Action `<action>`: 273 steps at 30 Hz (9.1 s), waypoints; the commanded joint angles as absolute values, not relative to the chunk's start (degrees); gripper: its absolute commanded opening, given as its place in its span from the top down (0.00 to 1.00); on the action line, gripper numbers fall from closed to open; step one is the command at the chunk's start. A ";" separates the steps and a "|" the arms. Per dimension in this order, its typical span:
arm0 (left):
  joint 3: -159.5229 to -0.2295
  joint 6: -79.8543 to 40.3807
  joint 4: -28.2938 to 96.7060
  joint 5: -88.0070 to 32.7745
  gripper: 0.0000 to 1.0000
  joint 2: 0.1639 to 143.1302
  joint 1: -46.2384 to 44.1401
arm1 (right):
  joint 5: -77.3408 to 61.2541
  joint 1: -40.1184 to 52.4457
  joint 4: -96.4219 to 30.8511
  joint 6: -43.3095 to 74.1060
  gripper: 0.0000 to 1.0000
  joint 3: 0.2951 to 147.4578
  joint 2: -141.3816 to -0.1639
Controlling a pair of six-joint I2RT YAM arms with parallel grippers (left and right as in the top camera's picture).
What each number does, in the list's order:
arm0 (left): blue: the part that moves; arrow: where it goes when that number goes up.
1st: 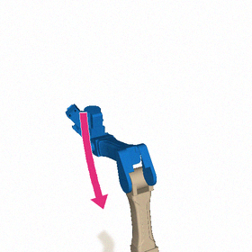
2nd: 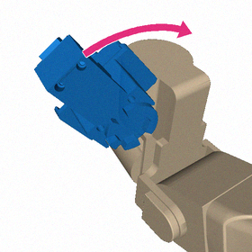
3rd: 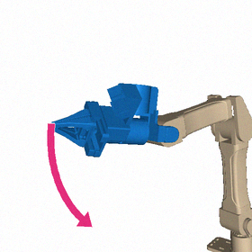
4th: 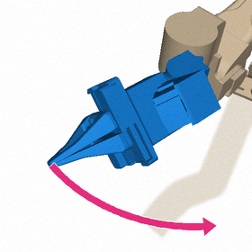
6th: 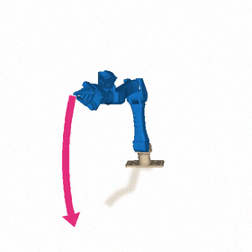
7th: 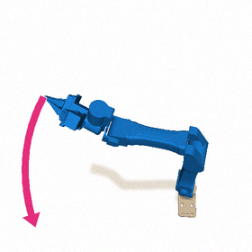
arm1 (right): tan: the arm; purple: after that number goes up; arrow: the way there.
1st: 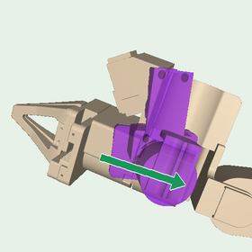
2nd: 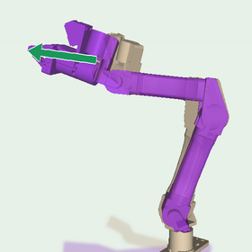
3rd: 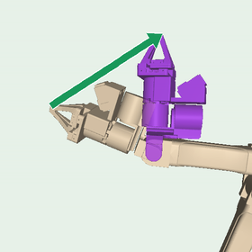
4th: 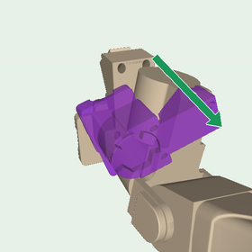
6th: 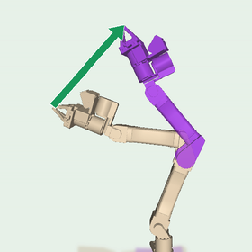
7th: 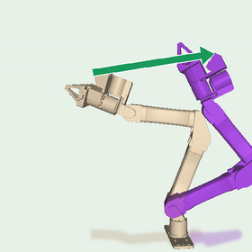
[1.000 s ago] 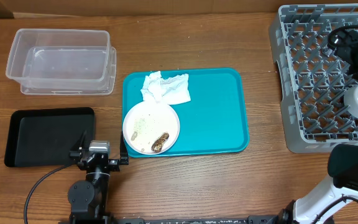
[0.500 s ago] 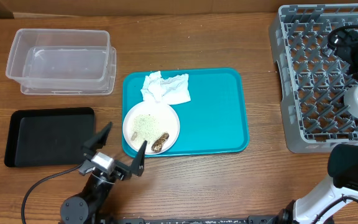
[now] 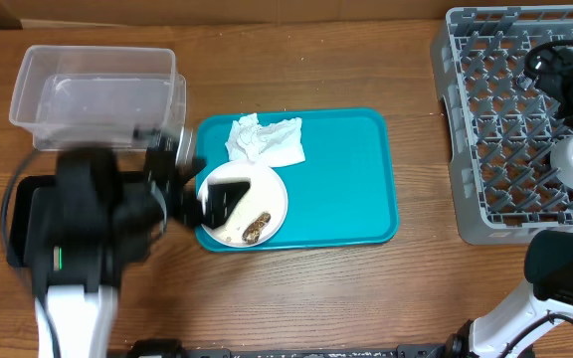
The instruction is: Sort waste into correct bins and load items into the dishwasher
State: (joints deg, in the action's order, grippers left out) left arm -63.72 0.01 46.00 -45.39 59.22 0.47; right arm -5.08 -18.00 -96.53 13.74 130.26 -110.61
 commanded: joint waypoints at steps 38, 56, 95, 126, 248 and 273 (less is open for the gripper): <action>-97.65 -27.83 53.63 13.87 0.50 124.03 -22.46 | -4.75 -18.06 -96.33 14.20 0.00 130.13 -108.88; -107.55 -28.75 65.01 14.13 0.96 122.74 -22.50 | -4.75 -18.06 -96.33 14.20 0.00 130.13 -108.88; -117.12 -37.95 59.61 11.86 0.00 115.70 6.33 | -4.75 -18.06 -96.31 14.17 0.00 130.13 -108.88; -110.56 1.08 66.50 -0.21 0.21 131.96 -17.39 | -4.75 -18.06 -96.33 14.20 0.00 130.13 -108.88; -111.61 2.68 53.69 2.96 0.96 115.11 -24.77 | -4.75 -18.06 -96.33 14.17 0.00 130.13 -108.88; -111.61 -1.34 52.82 -26.41 0.85 127.81 -30.57 | -4.75 -18.06 -96.31 14.20 0.00 130.13 -108.88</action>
